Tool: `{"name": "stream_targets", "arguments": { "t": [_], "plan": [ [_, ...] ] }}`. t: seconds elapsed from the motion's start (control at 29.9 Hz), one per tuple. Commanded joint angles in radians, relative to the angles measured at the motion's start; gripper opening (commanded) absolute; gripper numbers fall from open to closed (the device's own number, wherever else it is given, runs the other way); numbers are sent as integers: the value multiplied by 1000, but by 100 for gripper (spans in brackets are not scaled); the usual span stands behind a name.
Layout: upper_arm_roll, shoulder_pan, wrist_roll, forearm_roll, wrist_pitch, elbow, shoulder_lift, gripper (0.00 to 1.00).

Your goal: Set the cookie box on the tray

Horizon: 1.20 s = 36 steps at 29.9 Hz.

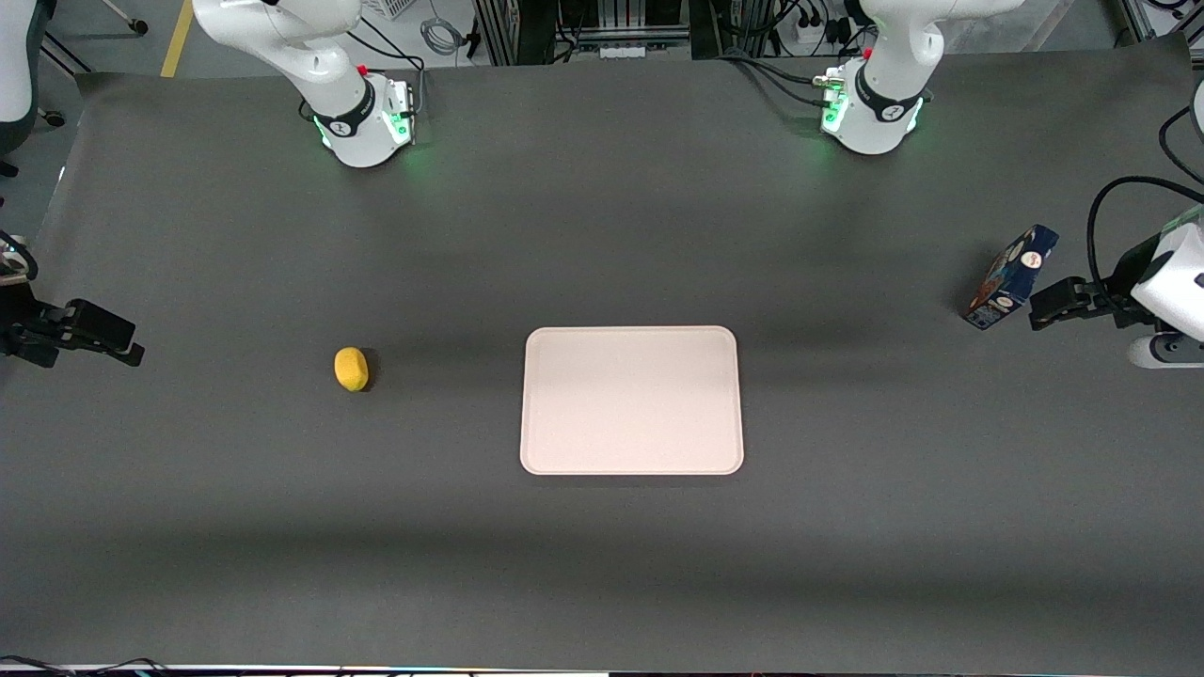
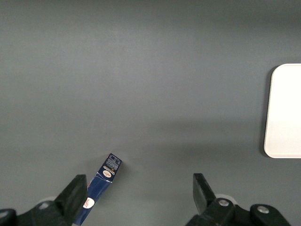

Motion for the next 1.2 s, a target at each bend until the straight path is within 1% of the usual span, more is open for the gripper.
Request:
{"name": "stream_targets", "arguments": {
  "t": [0.0, 1.17],
  "plan": [
    [-1, -5, 8, 9, -23, 30, 7, 100],
    [-1, 6, 3, -4, -77, 37, 7, 100]
  ]
}}
